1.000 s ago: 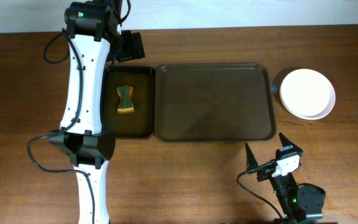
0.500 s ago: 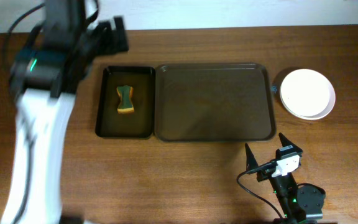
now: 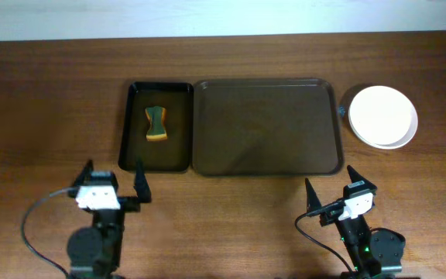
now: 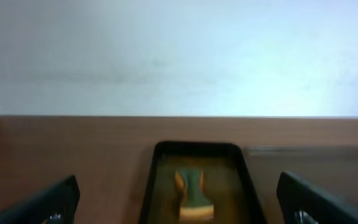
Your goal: Clean dirty plates on tray and stack at the side
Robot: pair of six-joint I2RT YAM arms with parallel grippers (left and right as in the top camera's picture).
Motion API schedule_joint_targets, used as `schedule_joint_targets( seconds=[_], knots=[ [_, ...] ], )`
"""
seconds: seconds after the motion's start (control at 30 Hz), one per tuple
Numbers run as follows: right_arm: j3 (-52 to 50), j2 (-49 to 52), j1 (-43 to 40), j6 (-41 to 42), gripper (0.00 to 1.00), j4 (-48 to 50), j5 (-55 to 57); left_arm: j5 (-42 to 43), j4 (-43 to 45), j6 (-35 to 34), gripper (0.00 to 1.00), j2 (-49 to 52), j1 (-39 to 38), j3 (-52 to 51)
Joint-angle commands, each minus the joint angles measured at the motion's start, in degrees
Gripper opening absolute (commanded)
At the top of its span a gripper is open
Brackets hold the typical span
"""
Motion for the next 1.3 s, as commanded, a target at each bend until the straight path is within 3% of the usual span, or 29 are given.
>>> schedule_joint_targets(
  seconds=[0.0,0.13,0.23,1.27],
  knots=[
    [-0.42,-0.28,-0.35,0.70,0.99,-0.20,-0.48,4.20,0.70,9.25,1.00,-5.97,0.22,-5.90],
    [-0.42,-0.28,-0.35,0.70,0.98,-0.20,-0.46,4.68,-0.22,11.52,1.00,-12.96,1.75,-10.10],
    [-0.42,-0.28,-0.35,0.70,0.98,-0.20,-0.46,4.57,-6.29,11.58,1.00,-16.96,2.95,-11.19],
    [-0.42,-0.28,-0.35,0.70,0.98,-0.20,-0.46,4.22,-8.55,11.72,1.00,-16.90,2.93,-11.23]
  ],
)
